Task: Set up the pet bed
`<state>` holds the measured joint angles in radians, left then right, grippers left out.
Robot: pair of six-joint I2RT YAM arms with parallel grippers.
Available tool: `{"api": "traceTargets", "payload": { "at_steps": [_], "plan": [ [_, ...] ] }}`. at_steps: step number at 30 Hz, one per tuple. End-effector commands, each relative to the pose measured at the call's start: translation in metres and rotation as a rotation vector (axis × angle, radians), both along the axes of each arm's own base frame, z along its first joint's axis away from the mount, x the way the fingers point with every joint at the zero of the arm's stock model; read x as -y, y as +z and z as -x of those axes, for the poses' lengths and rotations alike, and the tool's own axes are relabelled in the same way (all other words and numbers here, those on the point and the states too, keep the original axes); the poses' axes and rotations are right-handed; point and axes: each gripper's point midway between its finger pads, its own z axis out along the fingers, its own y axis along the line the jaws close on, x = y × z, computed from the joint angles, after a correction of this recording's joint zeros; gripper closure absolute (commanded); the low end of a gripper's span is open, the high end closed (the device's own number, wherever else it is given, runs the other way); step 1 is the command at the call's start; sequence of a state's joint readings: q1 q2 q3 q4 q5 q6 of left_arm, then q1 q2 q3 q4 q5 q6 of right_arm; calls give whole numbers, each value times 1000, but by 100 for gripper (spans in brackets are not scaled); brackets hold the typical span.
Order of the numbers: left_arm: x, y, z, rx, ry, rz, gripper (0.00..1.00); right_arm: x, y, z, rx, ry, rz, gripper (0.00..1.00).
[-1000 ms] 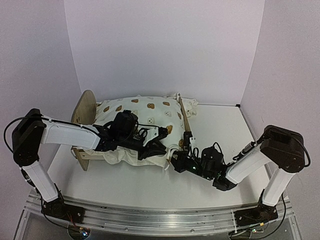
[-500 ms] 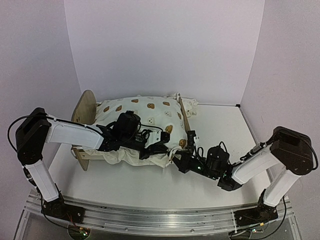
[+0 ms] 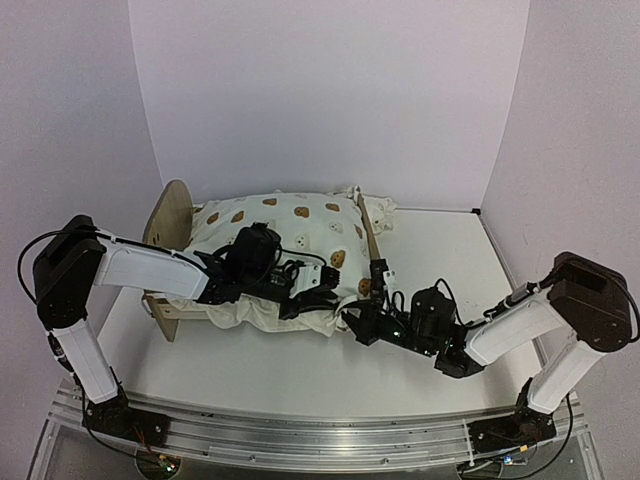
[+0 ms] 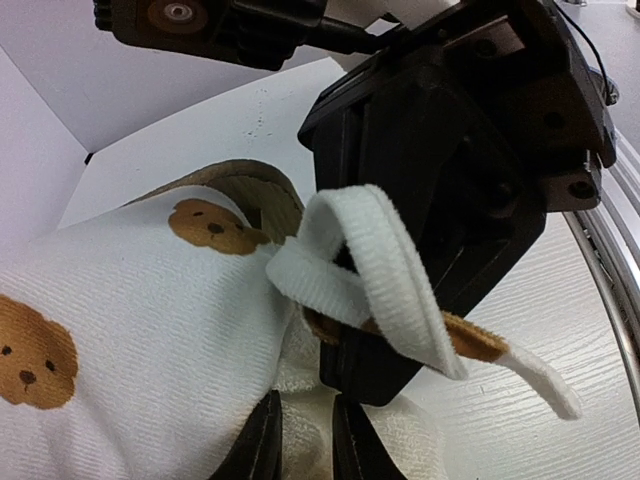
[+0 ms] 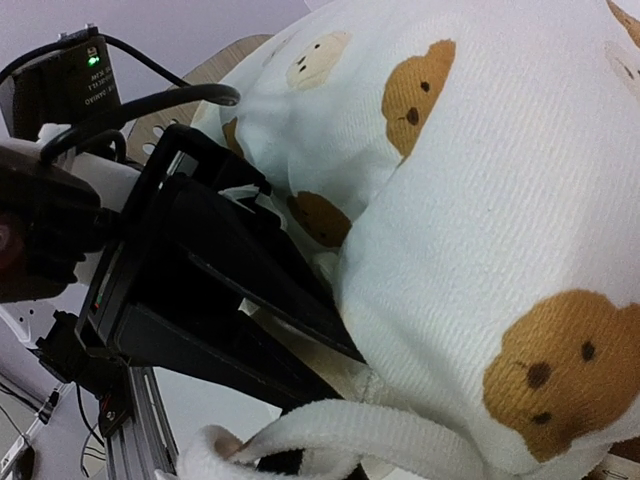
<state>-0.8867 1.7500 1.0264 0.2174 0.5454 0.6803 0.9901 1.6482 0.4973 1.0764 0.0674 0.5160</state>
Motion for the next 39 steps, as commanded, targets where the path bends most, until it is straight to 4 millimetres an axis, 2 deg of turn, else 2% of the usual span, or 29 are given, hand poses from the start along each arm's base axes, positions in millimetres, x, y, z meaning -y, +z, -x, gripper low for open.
{"api": "traceTargets", "payload": {
  "at_steps": [1,4,10,13,23,27,32,39],
  "plan": [
    [9,19,13,-14,-101,84,77,-6,16,-8,47,7,-23,97],
    [11,16,23,-124,-129,105,76,-8,24,-14,70,-6,-31,97],
    [21,29,14,-337,-39,183,79,-8,33,-18,89,-29,-50,98],
    [22,29,14,-450,-7,200,80,-8,39,-20,108,-33,-55,98],
    [20,32,25,-653,-1,246,76,-4,50,-20,133,-51,-79,98],
    [19,37,28,-652,-22,283,71,-4,48,-21,128,-51,-79,98],
    [20,33,25,-648,-15,286,67,-7,48,-20,125,-43,-84,98],
    [27,36,18,-653,-7,309,76,-8,46,-19,112,-37,-89,99]
  ]
}}
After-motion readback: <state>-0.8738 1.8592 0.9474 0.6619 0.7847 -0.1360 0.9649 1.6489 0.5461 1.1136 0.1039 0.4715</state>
